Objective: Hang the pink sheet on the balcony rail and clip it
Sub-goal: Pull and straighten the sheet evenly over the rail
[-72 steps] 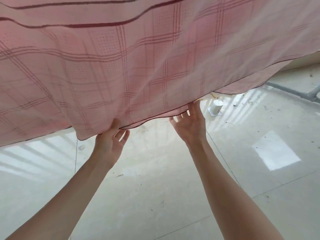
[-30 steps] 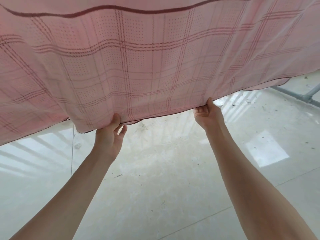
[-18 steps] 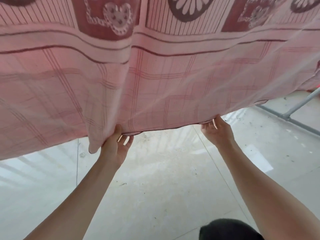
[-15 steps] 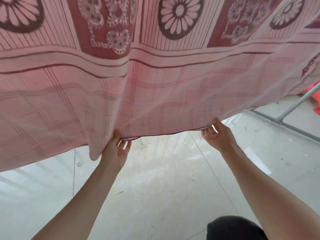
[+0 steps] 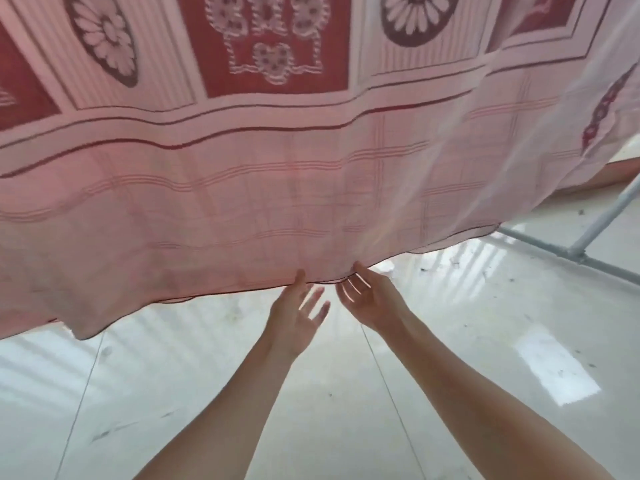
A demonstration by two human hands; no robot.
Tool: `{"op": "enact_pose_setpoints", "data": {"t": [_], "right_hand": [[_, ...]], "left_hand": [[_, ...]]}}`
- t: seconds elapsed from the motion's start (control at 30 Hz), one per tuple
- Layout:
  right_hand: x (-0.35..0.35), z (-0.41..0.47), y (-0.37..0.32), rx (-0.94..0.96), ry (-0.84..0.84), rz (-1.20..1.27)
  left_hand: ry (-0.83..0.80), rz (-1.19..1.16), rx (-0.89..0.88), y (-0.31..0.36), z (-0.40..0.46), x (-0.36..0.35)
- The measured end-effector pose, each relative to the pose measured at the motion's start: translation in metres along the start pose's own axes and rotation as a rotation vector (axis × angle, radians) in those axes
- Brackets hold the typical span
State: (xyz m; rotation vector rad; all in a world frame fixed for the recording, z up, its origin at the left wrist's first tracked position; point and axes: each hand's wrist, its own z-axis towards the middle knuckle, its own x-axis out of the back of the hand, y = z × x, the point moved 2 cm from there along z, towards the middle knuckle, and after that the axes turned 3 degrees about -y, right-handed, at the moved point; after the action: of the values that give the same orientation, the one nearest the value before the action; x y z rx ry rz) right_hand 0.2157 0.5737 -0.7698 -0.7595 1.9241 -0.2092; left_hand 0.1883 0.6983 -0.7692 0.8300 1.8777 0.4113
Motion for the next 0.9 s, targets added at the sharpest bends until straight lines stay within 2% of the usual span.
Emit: {"op": "enact_pose_setpoints", "data": {"t": [0.13, 0.27, 0.4, 0.57, 0.67, 0.77, 0.9], "right_hand": [[0.012, -0.008, -0.017, -0.038, -0.113, -0.094], [0.016, -0.002, -0.035, -0.076, -0.22, 0.071], [0.021, 0.013, -0.056, -0.069, -0.243, 0.275], [0.028, 0.026, -0.071, -0.057, -0.167, 0.307], [0.032, 0.031, -0.076, 0.007, -0.109, 0.294], [0.037, 0.033, -0.082, 0.075, -0.082, 0.265], [0.048, 0.042, -0.099, 0.14, -0.106, 0.209]], "left_hand": [[0.074, 0.039, -0.121, -0.02, 0.0, -0.026], [0.198, 0.021, -0.211, -0.019, 0.001, -0.022], [0.293, 0.022, -0.274, -0.01, 0.006, -0.012], [0.356, 0.13, -0.251, -0.006, 0.003, -0.007], [0.345, 0.271, -0.198, 0.001, 0.012, -0.016], [0.253, 0.386, -0.157, -0.002, 0.022, -0.023], [0.157, 0.319, -0.236, -0.007, 0.035, -0.021]]}}
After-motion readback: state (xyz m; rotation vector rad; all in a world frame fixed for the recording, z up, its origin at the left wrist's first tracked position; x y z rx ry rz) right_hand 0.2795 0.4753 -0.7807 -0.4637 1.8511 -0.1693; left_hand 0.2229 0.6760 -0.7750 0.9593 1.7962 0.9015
